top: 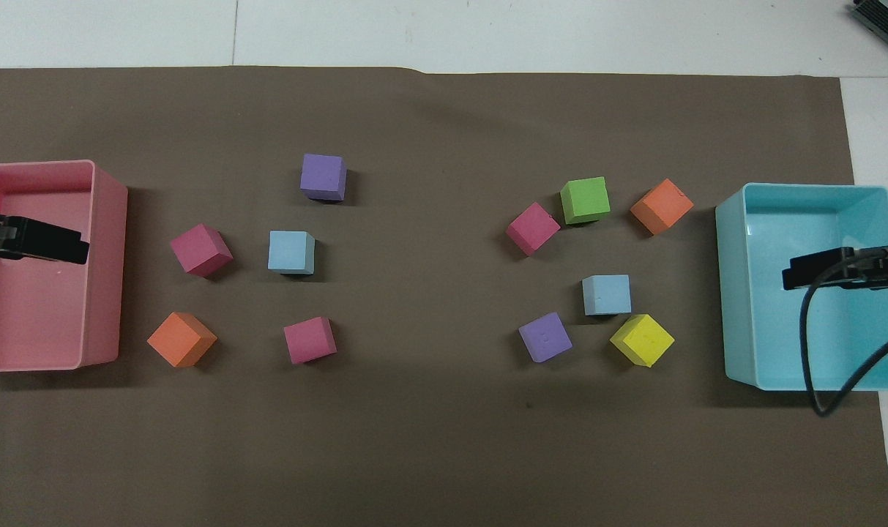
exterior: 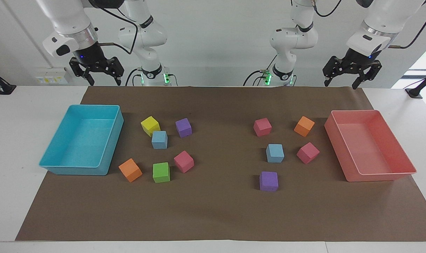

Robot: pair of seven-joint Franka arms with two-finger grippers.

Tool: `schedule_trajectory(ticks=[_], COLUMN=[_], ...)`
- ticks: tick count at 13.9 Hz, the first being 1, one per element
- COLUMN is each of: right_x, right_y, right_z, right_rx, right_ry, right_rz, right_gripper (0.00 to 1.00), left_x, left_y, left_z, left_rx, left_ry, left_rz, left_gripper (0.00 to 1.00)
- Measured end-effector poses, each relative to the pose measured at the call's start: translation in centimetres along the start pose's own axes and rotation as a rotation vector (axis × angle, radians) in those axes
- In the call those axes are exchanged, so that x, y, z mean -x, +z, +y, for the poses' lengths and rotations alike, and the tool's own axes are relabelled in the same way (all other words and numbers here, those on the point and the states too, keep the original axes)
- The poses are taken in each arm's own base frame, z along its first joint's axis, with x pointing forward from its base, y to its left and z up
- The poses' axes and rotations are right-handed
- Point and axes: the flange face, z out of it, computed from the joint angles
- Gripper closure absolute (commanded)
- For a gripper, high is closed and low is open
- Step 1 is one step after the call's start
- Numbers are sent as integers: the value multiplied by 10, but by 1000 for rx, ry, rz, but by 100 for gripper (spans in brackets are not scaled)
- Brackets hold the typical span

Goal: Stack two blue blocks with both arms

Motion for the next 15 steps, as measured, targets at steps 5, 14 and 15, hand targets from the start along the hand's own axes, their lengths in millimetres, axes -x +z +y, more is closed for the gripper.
schedule_trajectory(ticks=[5,14,15], right_x=[-20,-57,-55], right_y=[61,222,237], right_z=[-57,-99,-104], right_rx=[3,32,33], right_ry=[-52,-27,-27], right_rz=[8,-15,-9], right_gripper=[0,0,0], left_x=[-2,-7,-9], left_y=[-2,5,7], left_z=[2,1,1], left_rx=[-1,0,0], left_ry=[4,7,8], left_rz=[20,11,9], left_gripper=[0,0,0])
